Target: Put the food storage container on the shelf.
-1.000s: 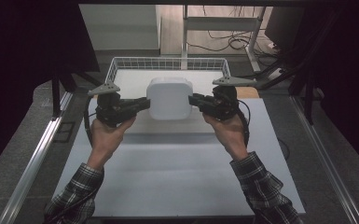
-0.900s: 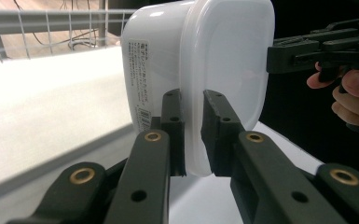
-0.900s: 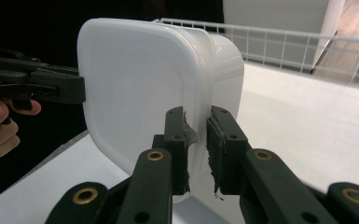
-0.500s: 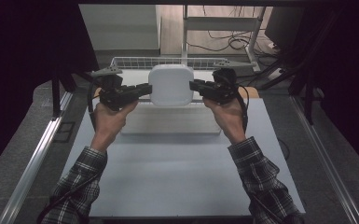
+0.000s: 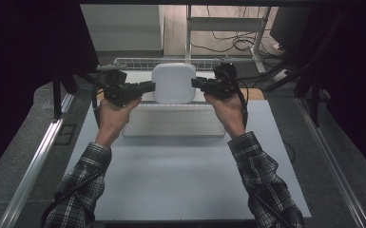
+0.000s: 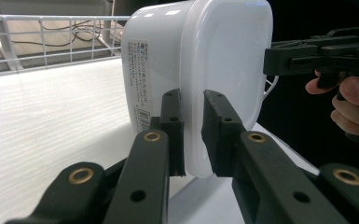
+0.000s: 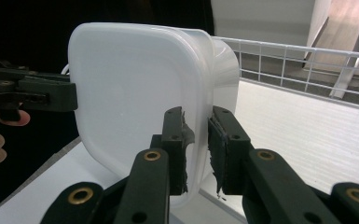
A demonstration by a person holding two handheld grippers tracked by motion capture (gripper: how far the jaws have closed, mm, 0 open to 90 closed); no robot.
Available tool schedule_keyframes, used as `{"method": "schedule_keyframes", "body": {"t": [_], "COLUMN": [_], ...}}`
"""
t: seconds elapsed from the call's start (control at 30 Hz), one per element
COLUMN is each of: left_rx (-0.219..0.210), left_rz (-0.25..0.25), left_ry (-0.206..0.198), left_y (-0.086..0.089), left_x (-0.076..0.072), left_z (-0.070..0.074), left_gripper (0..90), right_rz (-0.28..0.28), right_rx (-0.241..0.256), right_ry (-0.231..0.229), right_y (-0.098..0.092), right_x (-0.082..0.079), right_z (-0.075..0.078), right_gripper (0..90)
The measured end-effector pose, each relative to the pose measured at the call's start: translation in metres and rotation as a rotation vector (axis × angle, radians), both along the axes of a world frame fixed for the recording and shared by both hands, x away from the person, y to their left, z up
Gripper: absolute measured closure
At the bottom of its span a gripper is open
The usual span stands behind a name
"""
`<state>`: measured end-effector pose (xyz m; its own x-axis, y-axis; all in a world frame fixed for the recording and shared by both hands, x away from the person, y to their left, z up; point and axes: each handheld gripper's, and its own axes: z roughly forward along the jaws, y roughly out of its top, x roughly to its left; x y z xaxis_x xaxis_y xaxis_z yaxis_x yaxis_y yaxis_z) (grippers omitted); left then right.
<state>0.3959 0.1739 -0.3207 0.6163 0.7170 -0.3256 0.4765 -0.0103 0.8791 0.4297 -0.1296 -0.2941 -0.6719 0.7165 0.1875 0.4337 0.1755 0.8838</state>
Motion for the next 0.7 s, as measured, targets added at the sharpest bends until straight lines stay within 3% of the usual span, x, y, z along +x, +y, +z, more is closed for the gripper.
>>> {"method": "schedule_keyframes", "body": {"t": [0.3, 0.5, 0.7], "left_rx": [-0.025, 0.0, 0.057], "left_rz": [0.0, 0.017, 0.039], "left_ry": [0.017, 0.011, 0.016], "left_y": [0.0, -0.004, -0.008], "left_x": [0.01, 0.016, 0.022], "left_z": [0.001, 0.003, 0.004], "left_gripper": [75.8, 69.5, 68.5], "right_rz": [-0.019, -0.023, -0.029], "right_rx": [-0.017, -0.012, -0.031], "right_ry": [-0.002, 0.003, -0.006], "right_y": [0.005, 0.007, 0.012], "right_x": [0.01, 0.015, 0.019], "right_z": [0.0, 0.0, 0.0], "right_gripper": [71.1, 66.9, 63.5]}}
